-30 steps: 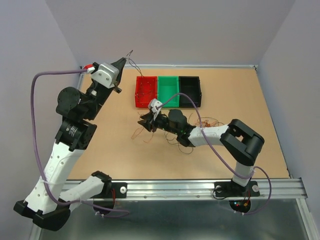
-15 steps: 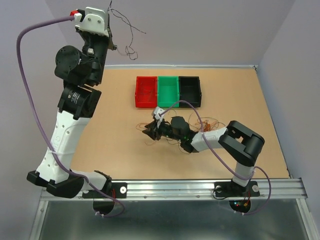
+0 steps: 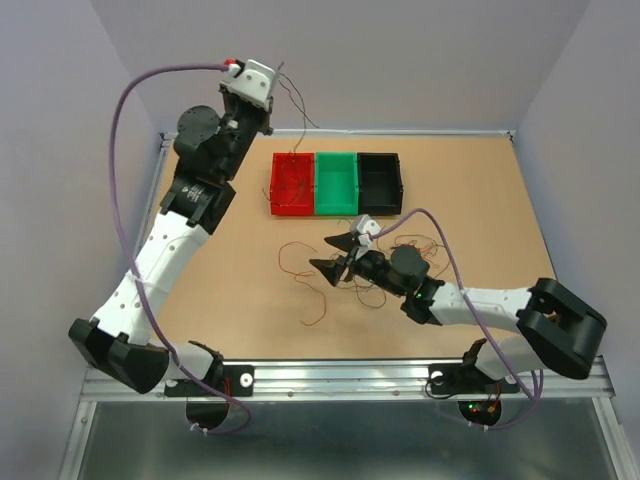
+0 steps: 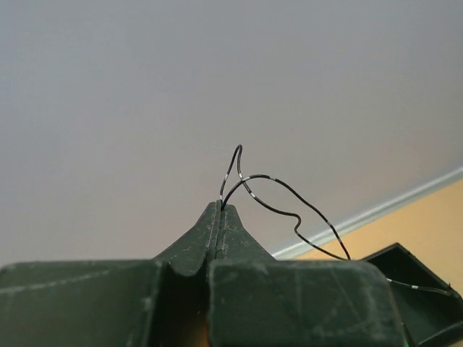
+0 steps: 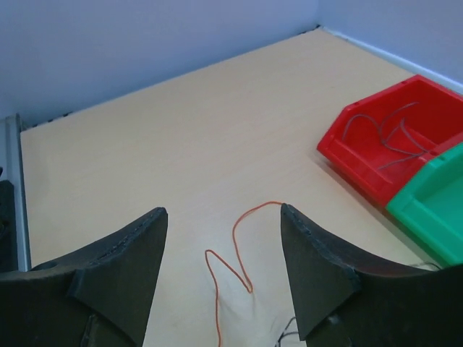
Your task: Untangle the cables
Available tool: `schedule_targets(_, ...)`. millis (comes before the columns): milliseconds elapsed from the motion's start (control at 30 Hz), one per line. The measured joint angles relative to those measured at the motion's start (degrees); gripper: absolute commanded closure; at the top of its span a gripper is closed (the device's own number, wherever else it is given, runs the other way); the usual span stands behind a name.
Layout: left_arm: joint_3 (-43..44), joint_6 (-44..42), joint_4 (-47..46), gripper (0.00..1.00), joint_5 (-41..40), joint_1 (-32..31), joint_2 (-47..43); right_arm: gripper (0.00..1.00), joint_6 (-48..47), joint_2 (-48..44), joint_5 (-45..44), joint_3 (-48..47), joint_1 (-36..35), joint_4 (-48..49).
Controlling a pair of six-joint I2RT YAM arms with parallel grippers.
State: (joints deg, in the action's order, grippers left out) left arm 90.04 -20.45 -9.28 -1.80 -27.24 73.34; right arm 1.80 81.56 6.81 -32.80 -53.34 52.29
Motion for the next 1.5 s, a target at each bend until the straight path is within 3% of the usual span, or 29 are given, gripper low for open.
schedule_targets(233, -10.25, 2.45, -7.28, 1.0, 7.65, -0.02, 6.82, 0.38, 3.65, -15.5, -14.64, 6.62, 0.0, -2.34)
schedule_targets(567, -4.28, 9.03, -12.96, 1.0, 6.4, 0.04, 21.84, 0.39, 5.97, -31.54, -28.57, 13.55, 0.0, -7.5)
schedule_targets(1067, 1.92, 9.33, -7.69, 1.0, 7.02, 0.26, 38.16, 0.39, 5.97, -35.26, -30.99, 14.64, 0.0, -11.23)
schedule_targets(1300, 1.92, 7.85, -5.88, 1.0, 5.55, 0.35, 39.52, 0.39, 5.97, -35.34, -31.04, 14.86, 0.0, -11.63)
schedule_targets(1500, 0.46, 0.63, -6.08, 1.0, 1.4, 0.35, 39.5, 0.39, 5.97, -35.36, -31.08, 14.88, 0.0, -11.65)
